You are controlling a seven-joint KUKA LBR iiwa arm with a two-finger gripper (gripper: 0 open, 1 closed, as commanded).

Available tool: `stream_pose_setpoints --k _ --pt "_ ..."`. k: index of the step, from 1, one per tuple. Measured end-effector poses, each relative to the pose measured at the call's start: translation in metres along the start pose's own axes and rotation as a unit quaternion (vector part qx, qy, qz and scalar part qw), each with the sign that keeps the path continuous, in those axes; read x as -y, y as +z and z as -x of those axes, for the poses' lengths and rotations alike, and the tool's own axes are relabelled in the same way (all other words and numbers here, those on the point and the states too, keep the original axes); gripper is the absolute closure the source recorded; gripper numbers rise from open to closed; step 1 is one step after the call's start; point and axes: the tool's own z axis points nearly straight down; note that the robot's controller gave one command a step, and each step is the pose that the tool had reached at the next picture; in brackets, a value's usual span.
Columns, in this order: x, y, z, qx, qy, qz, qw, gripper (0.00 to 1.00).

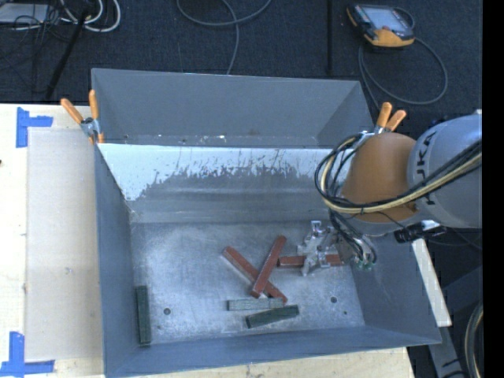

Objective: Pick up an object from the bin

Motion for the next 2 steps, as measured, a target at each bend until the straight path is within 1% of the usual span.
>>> stream_pose_setpoints --k 1,2 --pt "0.0 0.0 0.0 0.0 0.0 0.0 1.0 1.0" --pt "0.019 -0.156 0.011 -0.006 -0.144 0.001 0.9895 1.0"
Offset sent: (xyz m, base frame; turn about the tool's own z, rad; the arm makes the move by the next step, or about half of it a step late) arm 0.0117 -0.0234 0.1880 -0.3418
